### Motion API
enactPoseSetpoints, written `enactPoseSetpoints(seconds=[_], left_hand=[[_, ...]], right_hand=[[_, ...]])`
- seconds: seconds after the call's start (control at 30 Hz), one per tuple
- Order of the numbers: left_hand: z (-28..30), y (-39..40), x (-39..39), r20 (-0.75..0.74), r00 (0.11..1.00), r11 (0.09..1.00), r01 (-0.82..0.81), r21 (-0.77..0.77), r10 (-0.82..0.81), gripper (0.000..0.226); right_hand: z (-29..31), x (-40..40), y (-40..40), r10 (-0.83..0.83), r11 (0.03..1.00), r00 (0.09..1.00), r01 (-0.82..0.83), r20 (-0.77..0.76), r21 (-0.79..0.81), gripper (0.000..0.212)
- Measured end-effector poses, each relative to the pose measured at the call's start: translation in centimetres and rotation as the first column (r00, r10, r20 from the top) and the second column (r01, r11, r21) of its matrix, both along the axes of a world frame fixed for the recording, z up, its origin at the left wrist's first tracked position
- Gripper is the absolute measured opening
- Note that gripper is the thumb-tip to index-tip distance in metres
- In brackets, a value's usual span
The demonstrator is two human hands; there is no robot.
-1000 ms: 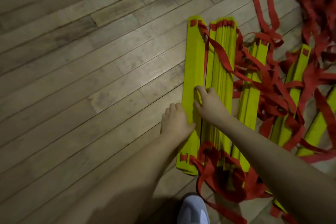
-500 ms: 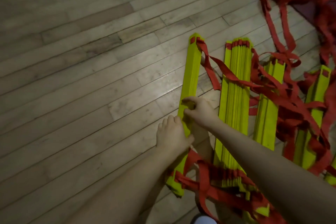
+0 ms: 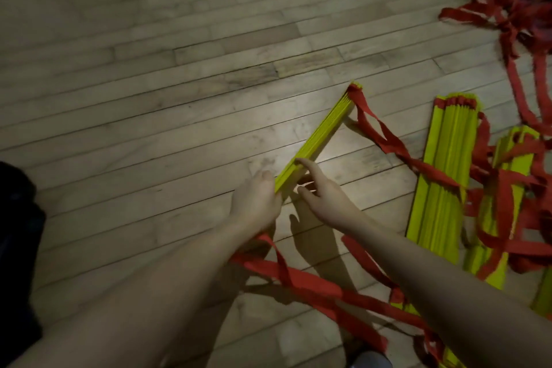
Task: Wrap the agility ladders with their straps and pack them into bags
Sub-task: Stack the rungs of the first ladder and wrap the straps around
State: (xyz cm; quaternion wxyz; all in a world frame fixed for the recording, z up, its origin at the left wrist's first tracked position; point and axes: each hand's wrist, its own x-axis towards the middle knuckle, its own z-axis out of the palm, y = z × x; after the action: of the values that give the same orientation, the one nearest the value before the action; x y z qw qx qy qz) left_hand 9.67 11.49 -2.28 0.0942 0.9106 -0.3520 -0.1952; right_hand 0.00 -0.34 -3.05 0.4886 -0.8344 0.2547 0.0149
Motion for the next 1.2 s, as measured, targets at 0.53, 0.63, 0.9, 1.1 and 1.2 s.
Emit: enactPoseSetpoints(seconds=[0.53, 0.63, 0.9, 1.1, 1.2], left_hand=[[3.6, 6.6, 5.1, -0.123, 0.951, 0.921, -0.306, -0.242, 0.283, 0.023], [4.6, 7.2, 5.1, -0.125, 0.960, 0.926, -0.276, -0.259, 0.252, 0.022], [7.9, 8.3, 6.0, -0.122, 0.982, 0.943, -0.173, -0.283, 0.144, 0.016], [6.8, 9.8, 6.6, -0.134, 0.989, 0.966, -0.095, -0.239, 0.064, 0.016], [5.4, 11.1, 6.4, -0.154, 0.988, 0.982, -0.061, -0.181, 0.033, 0.014]], right_hand=[[3.9, 0.9, 10.0, 0.418, 0.862, 0.899, -0.350, -0.126, 0.367, 0.023], [4.5, 1.0, 10.6, 0.525, 0.826, 0.836, -0.455, -0.160, 0.332, 0.009], [6.2, 2.6, 9.9, 0.447, 0.866, 0.889, -0.401, -0.101, 0.299, 0.014], [6.4, 4.3, 8.4, 0.510, 0.860, 0.846, -0.500, -0.158, 0.102, 0.023], [5.7, 4.2, 6.6, 0.485, 0.867, 0.850, -0.498, -0.205, -0.016, 0.011]])
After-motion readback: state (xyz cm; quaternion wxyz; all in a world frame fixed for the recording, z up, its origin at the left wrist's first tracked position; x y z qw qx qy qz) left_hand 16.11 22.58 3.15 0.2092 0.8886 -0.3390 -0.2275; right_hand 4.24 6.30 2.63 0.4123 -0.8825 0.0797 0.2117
